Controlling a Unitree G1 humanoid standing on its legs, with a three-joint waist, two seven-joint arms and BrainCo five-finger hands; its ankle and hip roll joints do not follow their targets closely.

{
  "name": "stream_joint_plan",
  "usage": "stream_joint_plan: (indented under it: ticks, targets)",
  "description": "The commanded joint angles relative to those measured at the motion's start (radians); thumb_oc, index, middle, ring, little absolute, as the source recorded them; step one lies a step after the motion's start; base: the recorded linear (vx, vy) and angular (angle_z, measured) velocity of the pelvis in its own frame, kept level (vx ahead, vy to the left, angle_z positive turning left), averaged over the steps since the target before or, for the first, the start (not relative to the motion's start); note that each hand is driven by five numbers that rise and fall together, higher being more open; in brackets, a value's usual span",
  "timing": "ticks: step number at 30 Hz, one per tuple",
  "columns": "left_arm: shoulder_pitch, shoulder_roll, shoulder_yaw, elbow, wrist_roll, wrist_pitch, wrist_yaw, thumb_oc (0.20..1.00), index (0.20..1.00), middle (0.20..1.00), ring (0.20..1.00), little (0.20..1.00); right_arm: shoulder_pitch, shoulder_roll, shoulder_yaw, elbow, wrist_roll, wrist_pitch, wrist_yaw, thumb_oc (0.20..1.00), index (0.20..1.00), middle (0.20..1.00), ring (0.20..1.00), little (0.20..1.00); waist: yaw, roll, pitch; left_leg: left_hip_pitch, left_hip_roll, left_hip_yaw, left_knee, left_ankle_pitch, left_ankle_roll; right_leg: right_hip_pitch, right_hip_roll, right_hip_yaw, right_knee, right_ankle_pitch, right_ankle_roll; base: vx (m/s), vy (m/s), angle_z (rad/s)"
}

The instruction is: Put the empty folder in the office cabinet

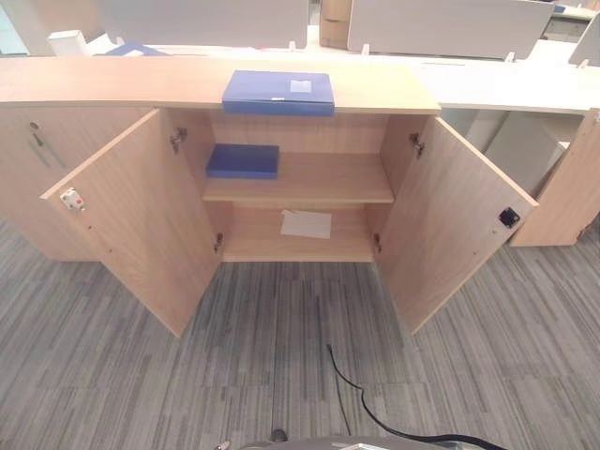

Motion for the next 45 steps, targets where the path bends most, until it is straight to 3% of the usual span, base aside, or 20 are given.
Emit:
stream_joint_plan:
  ticks: [1, 18, 45]
  targets:
    - [-0.050, -0.016, 0.014, 0.065, 0.035, -0.046, 0.050, 1.000, 1.000, 1.000, 1.000, 1.000, -0.036, 0.004, 0.036, 0.033, 0.026, 0.006, 0.003, 1.000, 1.000, 1.000, 1.000, 1.000, 0.001, -0.016, 0.009, -0.001, -0.037, 0.006, -0.011, -0.062, 0.019, -0.012, -0.018, -0.022, -0.004, 0.042, 0.067, 0.00, 0.000, 0.00]
    - [-0.051, -0.016, -0.005, 0.046, 0.022, 0.017, 0.040, 1.000, 1.000, 1.000, 1.000, 1.000, -0.038, -0.003, 0.033, 0.037, 0.017, 0.005, 0.004, 1.000, 1.000, 1.000, 1.000, 1.000, -0.004, -0.004, 0.010, 0.001, -0.037, 0.008, -0.011, -0.061, 0.017, -0.011, -0.017, -0.022, -0.004, 0.041, 0.066, 0.00, 0.000, 0.00]
    - [-0.040, -0.015, -0.016, 0.043, 0.048, 0.023, 0.037, 1.000, 1.000, 1.000, 1.000, 1.000, -0.036, 0.001, 0.031, 0.049, 0.011, 0.001, 0.001, 1.000, 1.000, 1.000, 1.000, 1.000, -0.002, -0.001, 0.015, 0.003, -0.036, 0.009, -0.011, -0.062, 0.017, -0.008, -0.019, -0.031, -0.004, 0.040, 0.066, 0.00, 0.000, 0.00]
